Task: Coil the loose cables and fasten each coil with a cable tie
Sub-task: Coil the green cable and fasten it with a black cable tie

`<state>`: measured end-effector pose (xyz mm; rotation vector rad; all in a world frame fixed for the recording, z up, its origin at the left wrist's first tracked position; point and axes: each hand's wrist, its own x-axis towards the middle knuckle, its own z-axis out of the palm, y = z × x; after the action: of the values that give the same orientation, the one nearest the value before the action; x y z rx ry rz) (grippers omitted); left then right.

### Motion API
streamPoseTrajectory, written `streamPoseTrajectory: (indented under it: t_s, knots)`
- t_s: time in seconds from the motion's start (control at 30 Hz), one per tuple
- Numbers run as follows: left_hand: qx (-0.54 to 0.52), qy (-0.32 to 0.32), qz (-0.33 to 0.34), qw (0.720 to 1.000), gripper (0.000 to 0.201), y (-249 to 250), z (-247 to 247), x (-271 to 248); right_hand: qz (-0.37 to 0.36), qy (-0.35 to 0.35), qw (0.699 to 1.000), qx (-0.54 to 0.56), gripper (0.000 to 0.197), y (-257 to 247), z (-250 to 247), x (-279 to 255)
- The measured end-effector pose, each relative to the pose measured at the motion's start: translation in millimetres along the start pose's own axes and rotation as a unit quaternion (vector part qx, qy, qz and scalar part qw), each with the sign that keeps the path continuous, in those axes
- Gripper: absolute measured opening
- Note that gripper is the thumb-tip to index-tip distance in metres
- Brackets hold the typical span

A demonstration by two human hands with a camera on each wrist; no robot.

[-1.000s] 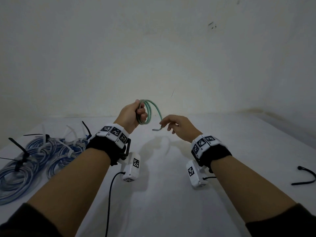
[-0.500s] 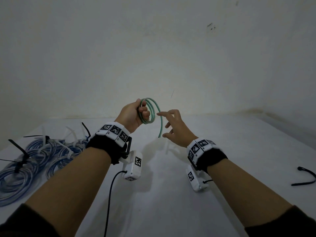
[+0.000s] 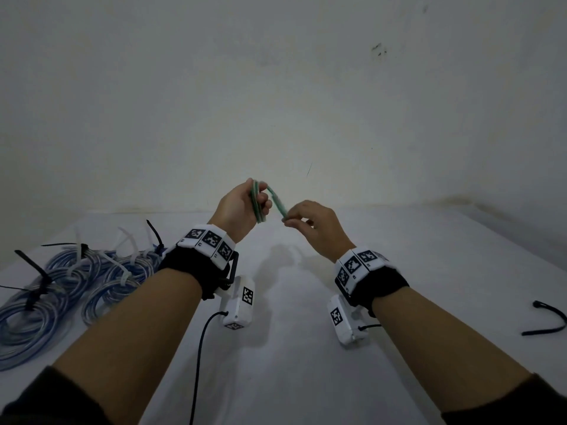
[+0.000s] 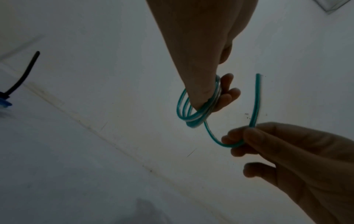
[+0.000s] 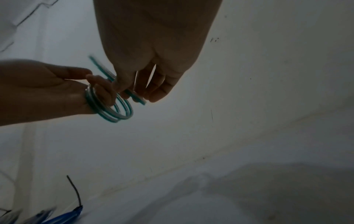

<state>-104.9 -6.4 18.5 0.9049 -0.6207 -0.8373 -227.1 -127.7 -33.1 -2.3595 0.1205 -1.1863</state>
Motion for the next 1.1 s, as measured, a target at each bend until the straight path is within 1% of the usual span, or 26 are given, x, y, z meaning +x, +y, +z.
streamPoseTrajectory:
  t_s: [0.1,0.13,0.2,0.27,0.33,0.4,0.53,0.63,0.7,0.77,0.8,0.83,0.87,0.9,0.97,1.0,1.03,1.1]
  knots:
    - [0.021,-0.019,0.012,1.000,0.024,-3.8,5.0,-2.9,0.045,-0.006,0.998,0.035,0.010,-8.6,3.7,3.5]
    - [0.049,-0.037,0.022,0.998,0.020,-5.8,6.5,-3.8,0.063,-0.008,0.997,0.045,0.010,-11.0,5.3,4.5]
    - [0.148,-0.057,0.049,0.986,0.018,-9.4,9.1,-5.1,0.097,-0.013,0.993,0.073,0.008,-15.4,7.2,6.2]
    - [0.231,-0.039,0.074,0.969,0.020,-11.6,9.5,-4.1,0.123,-0.013,0.986,0.108,0.005,-19.0,6.7,6.7]
    - [0.278,-0.028,0.087,0.956,0.016,-12.8,9.0,-3.1,0.141,-0.014,0.980,0.143,0.004,-21.8,4.9,6.6]
    - [0.298,-0.038,0.082,0.950,0.016,-14.1,8.8,-3.0,0.149,-0.018,0.977,0.155,0.007,-24.5,3.0,6.7]
    - [0.295,-0.075,0.064,0.950,0.018,-14.7,14.4,-6.3,0.178,-0.019,0.968,0.176,0.013,-25.9,-0.1,6.1]
    - [0.333,-0.103,0.070,0.935,0.017,-16.1,19.2,-8.2,0.185,-0.033,0.964,0.188,0.019,-26.7,-5.6,3.5]
    - [0.371,-0.092,0.083,0.921,0.024,-16.6,20.4,-8.0,0.184,-0.031,0.963,0.193,0.024,-28.1,-12.0,2.2]
    - [0.404,-0.088,0.090,0.906,0.027,-15.1,19.6,-7.5,0.156,0.011,0.975,0.160,0.023,-26.2,-19.2,3.5]
    - [0.414,-0.095,0.088,0.901,0.028,-14.1,19.4,-7.8,0.139,0.036,0.979,0.142,0.020,-23.9,-23.7,5.0]
    - [0.415,-0.106,0.080,0.900,0.029,-13.4,20.1,-8.2,0.126,0.046,0.982,0.130,0.019,-20.6,-28.8,7.4]
    - [0.409,-0.121,0.068,0.902,0.029,-13.4,20.7,-8.4,0.114,0.034,0.986,0.116,0.025,-18.7,-33.9,9.7]
    - [0.397,-0.137,0.053,0.906,0.029,-13.6,22.4,-8.8,0.100,0.007,0.989,0.105,0.031,-17.1,-38.1,11.9]
    - [0.379,-0.162,0.028,0.911,0.029,-14.1,26.2,-9.0,0.084,-0.066,0.989,0.107,0.032,-17.4,-43.6,15.7]
    - [0.377,-0.170,0.022,0.910,0.029,-14.4,27.3,-8.4,0.090,-0.088,0.985,0.118,0.030,-18.8,-44.9,16.3]
    - [0.378,-0.176,0.020,0.909,0.030,-14.5,27.7,-7.6,0.099,-0.096,0.982,0.128,0.027,-18.0,-45.0,16.7]
    - [0.381,-0.178,0.025,0.907,0.031,-15.7,28.3,-6.7,0.114,-0.082,0.982,0.130,0.021,-15.5,-46.1,15.8]
